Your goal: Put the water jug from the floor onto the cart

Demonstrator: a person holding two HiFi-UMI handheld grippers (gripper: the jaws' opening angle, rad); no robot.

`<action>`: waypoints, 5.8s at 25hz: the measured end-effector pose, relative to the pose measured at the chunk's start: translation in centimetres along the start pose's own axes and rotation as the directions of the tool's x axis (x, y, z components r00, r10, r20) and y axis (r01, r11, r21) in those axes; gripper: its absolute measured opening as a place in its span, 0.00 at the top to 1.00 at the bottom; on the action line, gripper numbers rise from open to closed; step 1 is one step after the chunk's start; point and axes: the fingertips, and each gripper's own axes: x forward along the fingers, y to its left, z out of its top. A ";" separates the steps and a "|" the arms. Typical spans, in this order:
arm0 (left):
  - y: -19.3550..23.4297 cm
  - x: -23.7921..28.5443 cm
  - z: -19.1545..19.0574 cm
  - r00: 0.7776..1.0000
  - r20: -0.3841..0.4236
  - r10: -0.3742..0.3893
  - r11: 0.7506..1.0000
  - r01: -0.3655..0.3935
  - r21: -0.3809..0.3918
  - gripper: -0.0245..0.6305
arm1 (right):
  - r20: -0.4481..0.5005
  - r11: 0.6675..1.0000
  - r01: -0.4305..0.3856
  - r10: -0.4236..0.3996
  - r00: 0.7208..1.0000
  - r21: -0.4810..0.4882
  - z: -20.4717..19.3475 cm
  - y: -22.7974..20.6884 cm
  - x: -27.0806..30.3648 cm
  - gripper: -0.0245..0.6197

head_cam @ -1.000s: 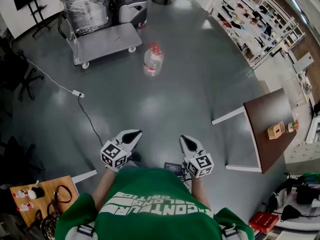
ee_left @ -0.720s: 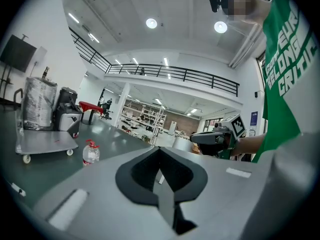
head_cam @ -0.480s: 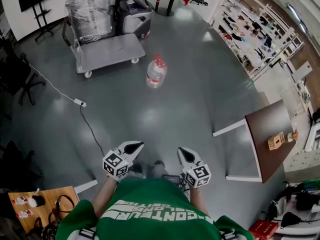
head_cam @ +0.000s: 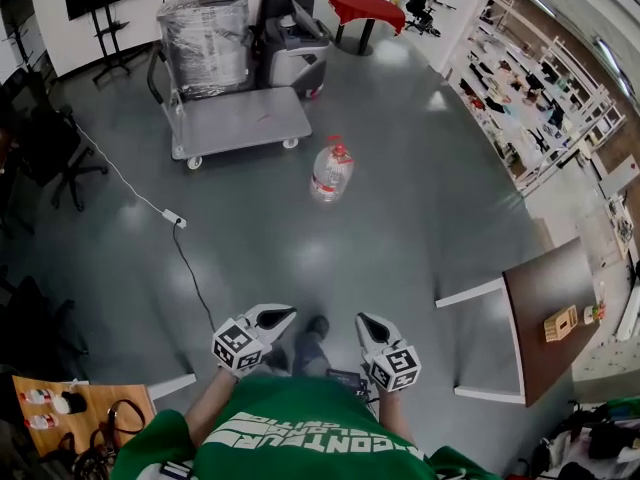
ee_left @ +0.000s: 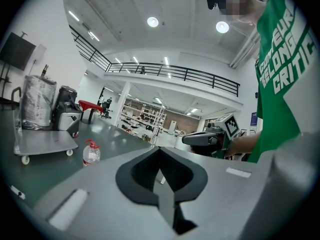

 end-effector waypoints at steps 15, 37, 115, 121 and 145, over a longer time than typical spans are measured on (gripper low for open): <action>6.3 7.6 6.3 1.000 0.002 -0.013 1.000 0.013 0.011 0.94 | 0.052 1.000 -0.024 0.025 0.998 -0.008 6.3 -9.1 7.2 0.97; 5.2 20.8 9.7 0.996 -0.053 -0.076 0.997 0.077 0.028 0.94 | 0.102 0.996 0.043 -0.051 0.994 0.076 7.0 -23.9 5.3 0.97; 43.4 34.7 23.8 0.993 0.084 -0.078 0.991 0.087 -0.106 0.94 | -0.062 0.990 -0.142 0.142 0.988 0.005 21.0 -38.9 45.2 0.97; 46.4 38.5 26.8 0.993 0.074 -0.089 0.994 0.093 -0.064 0.94 | -0.053 0.990 -0.143 0.143 0.988 -0.001 23.3 -43.3 48.3 0.97; 49.7 50.0 28.4 0.999 -0.007 -0.045 0.997 0.044 -0.060 0.94 | -0.088 0.982 -0.181 0.185 0.979 0.045 22.7 -56.3 51.8 0.97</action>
